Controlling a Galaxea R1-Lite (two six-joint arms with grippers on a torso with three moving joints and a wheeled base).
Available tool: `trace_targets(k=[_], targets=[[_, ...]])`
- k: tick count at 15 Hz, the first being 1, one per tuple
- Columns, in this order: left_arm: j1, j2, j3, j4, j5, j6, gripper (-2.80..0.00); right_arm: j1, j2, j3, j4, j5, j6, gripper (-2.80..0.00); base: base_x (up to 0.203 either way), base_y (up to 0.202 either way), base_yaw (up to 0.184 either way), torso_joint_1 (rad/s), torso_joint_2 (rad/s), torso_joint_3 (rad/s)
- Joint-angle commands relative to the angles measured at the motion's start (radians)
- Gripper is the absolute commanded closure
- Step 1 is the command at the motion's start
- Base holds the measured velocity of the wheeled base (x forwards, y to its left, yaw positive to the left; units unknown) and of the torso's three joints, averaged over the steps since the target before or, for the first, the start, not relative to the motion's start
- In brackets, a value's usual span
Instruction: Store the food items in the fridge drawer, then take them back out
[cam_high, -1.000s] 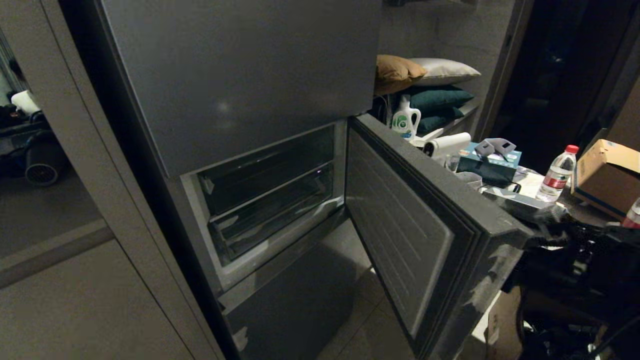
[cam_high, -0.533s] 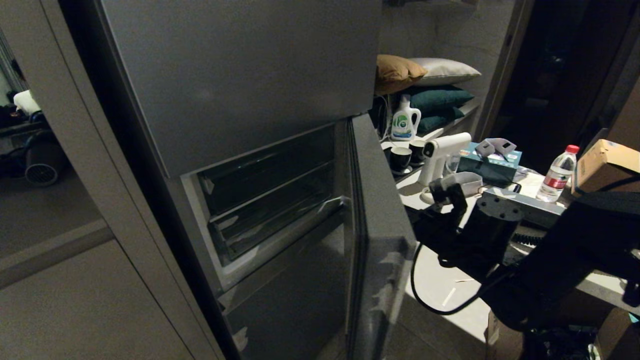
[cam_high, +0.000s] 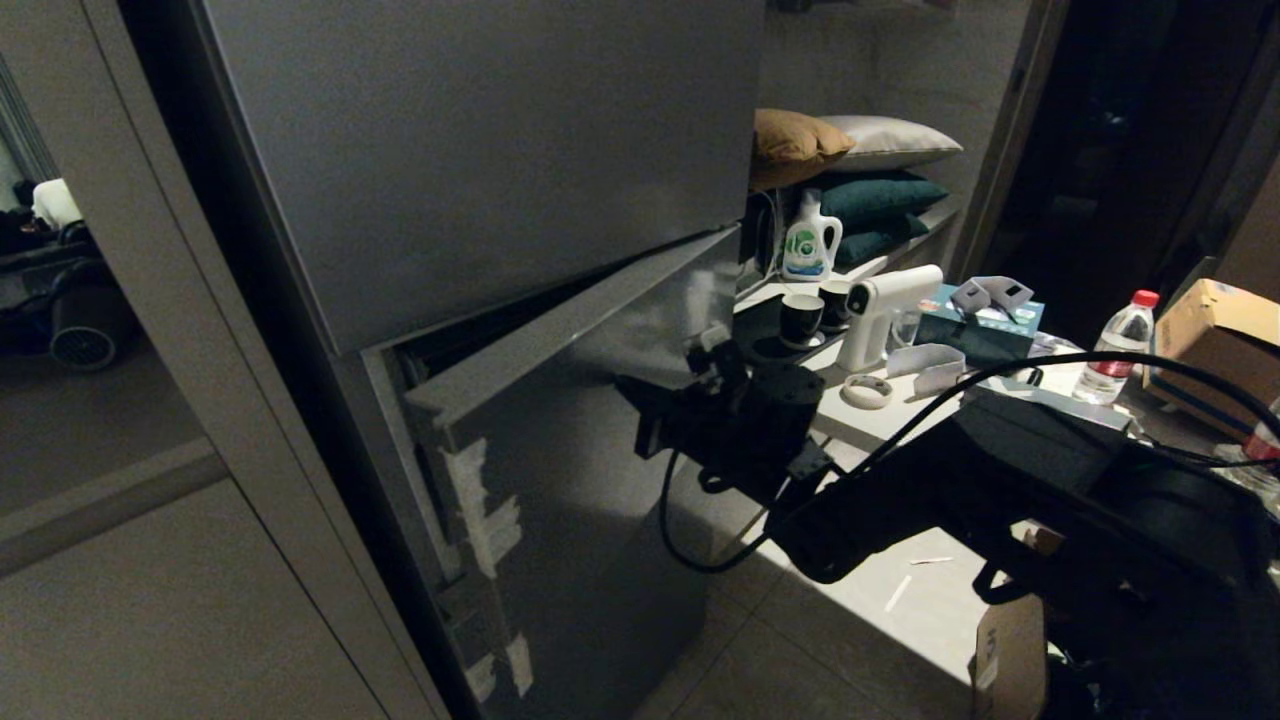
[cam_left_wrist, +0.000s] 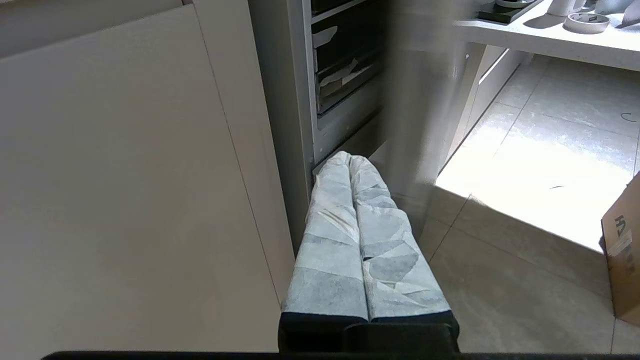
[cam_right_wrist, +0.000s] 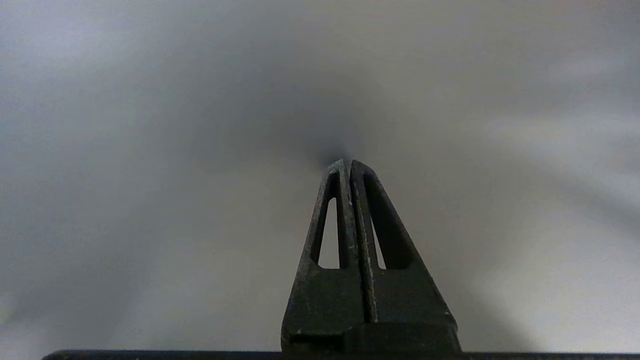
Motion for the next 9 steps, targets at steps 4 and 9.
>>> trace_targets(k=[4, 9], targets=[[0.000, 0.001, 0.000, 0.000, 0.002, 0.001, 0.00, 0.038, 0.113, -0.168, 0.057, 0.007, 0.063, 0.00, 0.000, 0.000, 0.000, 0.000, 0.00, 0.000], [0.000, 0.001, 0.000, 0.000, 0.001, 0.001, 0.00, 0.019, 0.064, -0.048, 0.006, -0.007, 0.067, 0.00, 0.000, 0.000, 0.000, 0.000, 0.00, 0.000]])
